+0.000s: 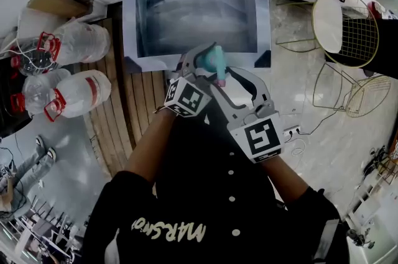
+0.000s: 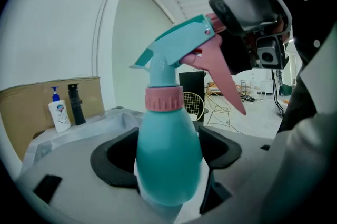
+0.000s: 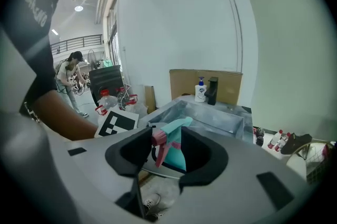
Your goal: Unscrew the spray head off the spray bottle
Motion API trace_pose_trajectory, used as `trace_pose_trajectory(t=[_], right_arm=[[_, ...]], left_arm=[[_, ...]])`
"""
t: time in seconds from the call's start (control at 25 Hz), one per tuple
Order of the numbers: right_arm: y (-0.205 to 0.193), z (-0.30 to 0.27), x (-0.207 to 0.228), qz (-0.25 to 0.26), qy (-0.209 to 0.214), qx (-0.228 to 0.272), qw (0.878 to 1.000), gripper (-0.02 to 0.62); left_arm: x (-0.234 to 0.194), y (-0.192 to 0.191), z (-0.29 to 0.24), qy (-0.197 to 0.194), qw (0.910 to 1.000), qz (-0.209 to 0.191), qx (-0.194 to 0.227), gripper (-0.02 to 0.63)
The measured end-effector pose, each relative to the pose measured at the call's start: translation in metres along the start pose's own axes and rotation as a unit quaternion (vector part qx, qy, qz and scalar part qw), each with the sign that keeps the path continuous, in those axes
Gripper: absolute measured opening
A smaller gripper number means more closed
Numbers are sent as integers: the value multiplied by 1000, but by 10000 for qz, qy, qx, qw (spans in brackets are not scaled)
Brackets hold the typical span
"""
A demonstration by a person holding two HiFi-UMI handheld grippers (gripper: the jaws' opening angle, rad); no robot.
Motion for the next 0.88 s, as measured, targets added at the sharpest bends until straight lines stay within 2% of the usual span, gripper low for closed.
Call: trace_pose_trajectory(t=[0.36,0.52,0.88], right_arm=[[-8,6,27,191,-231,148,9994,94],[-16,6,39,375,-152,89,9991,107],[-8,0,56,-42,-367,219,9991,153]], left_arm=[[0,0,1,-28,10000,-16,-12,370],[0,0,0,-40,10000,-6,-21,370],[0,0,0,-46,10000,-40,-48,370]])
Point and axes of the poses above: the fingertips, and each gripper's own axes: z backward along the fingers, x to its right, y out of its top, the point moved 1 cm from there along z, backward along the fingers, and after that the axes turned 9 degrees about -y, right-handed, at the moved point
